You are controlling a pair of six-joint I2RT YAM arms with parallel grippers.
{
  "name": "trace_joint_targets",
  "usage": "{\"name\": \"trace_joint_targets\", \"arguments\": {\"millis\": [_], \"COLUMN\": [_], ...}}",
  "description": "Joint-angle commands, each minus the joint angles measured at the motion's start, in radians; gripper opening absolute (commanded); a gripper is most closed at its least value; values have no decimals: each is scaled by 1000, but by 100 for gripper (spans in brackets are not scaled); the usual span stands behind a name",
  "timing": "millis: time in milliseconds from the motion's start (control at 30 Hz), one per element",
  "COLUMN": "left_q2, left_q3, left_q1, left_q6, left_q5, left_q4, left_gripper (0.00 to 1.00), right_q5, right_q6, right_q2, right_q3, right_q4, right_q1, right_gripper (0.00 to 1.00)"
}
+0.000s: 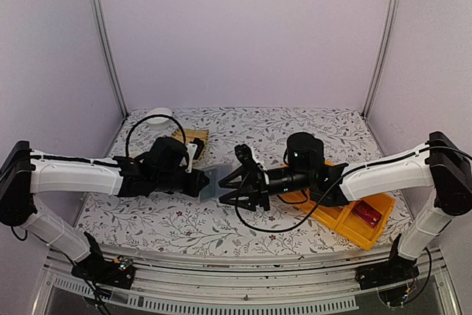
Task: Take the credit cards out of the card holder
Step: Remove the credit card from the card slot.
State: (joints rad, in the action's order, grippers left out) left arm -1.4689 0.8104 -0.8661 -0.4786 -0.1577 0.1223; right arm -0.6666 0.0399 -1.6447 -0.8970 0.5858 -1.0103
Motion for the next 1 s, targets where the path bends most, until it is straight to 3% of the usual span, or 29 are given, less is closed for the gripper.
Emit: {"name": "trace_joint_targets", "arguments": {"millis": [0, 233, 467, 767, 967], "left_q2": [127, 288, 360, 378, 413], "left_q3": [-131, -301, -398, -447, -448], "left_q1": [50, 52, 52, 46, 43], "left_q6": [3, 62, 64, 102, 137], "left_q5": [281, 546, 696, 805, 791], "left_q4": [-363, -680, -958, -1078, -1038], "left_gripper": [0, 0, 0, 0, 0], "right_q5": [-36, -37, -122, -203, -187], "right_q6": [-80, -158, -170, -207, -146], "right_q2": [35, 18, 15, 38, 70], "right_q3": [28, 10, -94, -112, -148], "right_q4": [112, 82, -67, -121, -259], "right_q1": [42, 84, 93, 121, 153], "right_gripper": [46, 45, 32, 29, 29]}}
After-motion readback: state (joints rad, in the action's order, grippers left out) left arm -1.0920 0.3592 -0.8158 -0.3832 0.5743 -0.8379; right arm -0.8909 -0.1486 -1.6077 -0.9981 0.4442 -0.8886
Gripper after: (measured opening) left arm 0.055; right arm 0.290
